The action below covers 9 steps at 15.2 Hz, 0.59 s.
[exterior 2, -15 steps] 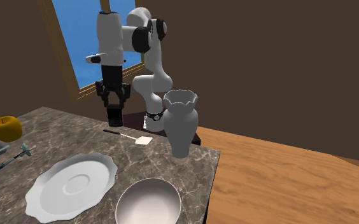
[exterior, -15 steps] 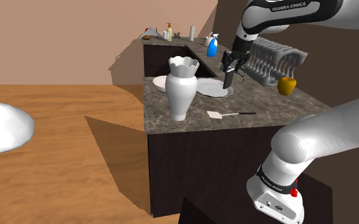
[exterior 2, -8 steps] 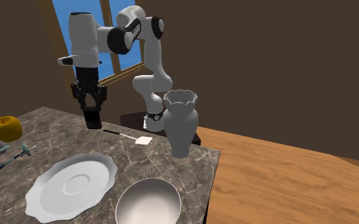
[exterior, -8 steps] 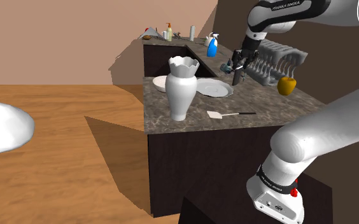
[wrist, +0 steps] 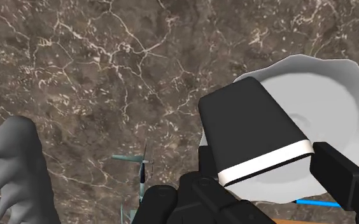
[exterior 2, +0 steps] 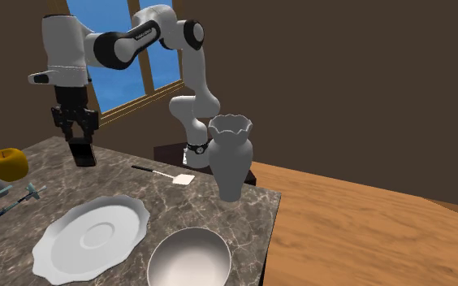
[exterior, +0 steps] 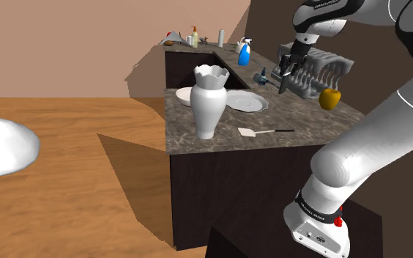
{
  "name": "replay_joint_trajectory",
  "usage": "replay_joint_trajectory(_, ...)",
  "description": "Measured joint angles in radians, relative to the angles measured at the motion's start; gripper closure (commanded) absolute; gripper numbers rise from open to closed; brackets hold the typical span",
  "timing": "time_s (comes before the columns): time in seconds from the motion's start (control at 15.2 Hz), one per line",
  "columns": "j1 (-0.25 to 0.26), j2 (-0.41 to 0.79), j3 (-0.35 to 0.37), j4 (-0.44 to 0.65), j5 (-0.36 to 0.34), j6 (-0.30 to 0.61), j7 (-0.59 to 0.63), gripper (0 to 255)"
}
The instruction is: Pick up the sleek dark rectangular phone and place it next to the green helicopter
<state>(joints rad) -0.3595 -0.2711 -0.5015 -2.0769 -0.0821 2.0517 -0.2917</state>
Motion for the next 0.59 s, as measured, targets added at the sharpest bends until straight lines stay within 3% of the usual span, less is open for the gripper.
replay_joint_trajectory(0.4,-0.018,0.207,-0.118,0.199,0.135,-0.021,-0.189,255)
replay_joint_trajectory(0.59,-0.055,0.325,-0.164,0.32,0.227,-0.057,-0.293,255)
